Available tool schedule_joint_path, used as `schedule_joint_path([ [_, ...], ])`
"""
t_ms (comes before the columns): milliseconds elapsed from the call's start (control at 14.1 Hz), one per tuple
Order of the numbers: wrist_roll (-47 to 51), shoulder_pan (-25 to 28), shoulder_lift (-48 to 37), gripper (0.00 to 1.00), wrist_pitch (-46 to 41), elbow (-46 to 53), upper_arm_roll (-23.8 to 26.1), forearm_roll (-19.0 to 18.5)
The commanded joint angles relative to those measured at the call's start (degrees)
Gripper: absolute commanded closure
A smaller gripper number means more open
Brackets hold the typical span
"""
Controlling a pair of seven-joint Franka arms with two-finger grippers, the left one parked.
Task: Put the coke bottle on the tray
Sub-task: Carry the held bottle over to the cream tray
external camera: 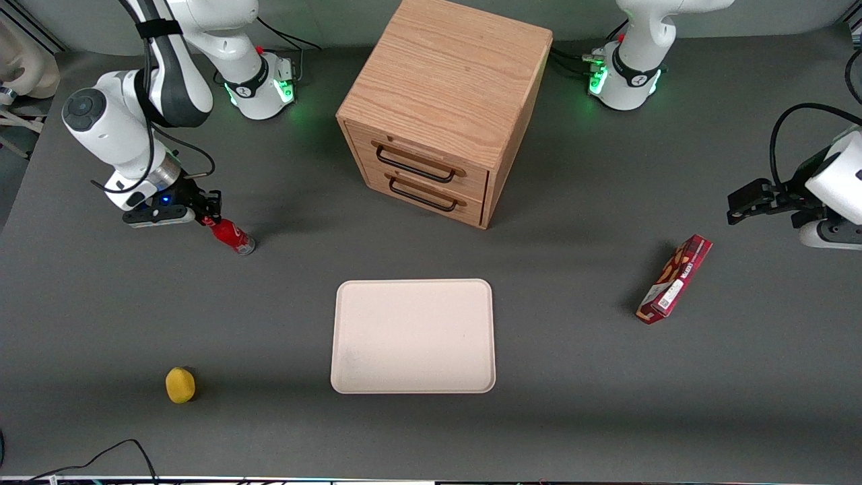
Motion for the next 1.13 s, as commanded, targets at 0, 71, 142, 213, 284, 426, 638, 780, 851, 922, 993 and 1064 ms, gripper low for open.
schedule_joint_path([
  [0,4.56,0.18,1.65,1.0,-8.14,9.63,3.61,-0.44],
  [71,5.7,0.36,4.1,1.0,-11.39,14.98,4.49,-0.44],
  [142,7.37,0.36,8.04,1.0,-15.08,21.3,5.8,-0.44],
  [213,9.47,0.36,12.52,1.0,-18.68,28.15,7.04,-0.44],
  [284,11.49,0.53,16.65,1.0,-20.98,34.65,8.44,-0.44],
  [426,16.32,1.23,24.04,1.0,-24.07,45.65,11.25,-0.62],
  [638,23.01,7.63,36.07,1.0,-30.65,63.4,11.09,-2.19],
  [780,25.13,10.63,42.68,1.0,-32.34,72.47,11.0,-6.22],
  [851,25.66,11.6,45.41,1.0,-32.34,75.38,10.92,-7.55],
  [922,25.67,12.22,47.87,1.0,-32.25,78.02,10.83,-7.91],
  [993,25.84,12.22,50.51,1.0,-32.17,80.83,10.74,-8.0],
  [1064,26.36,12.31,52.88,1.0,-31.64,83.04,10.74,-8.09],
])
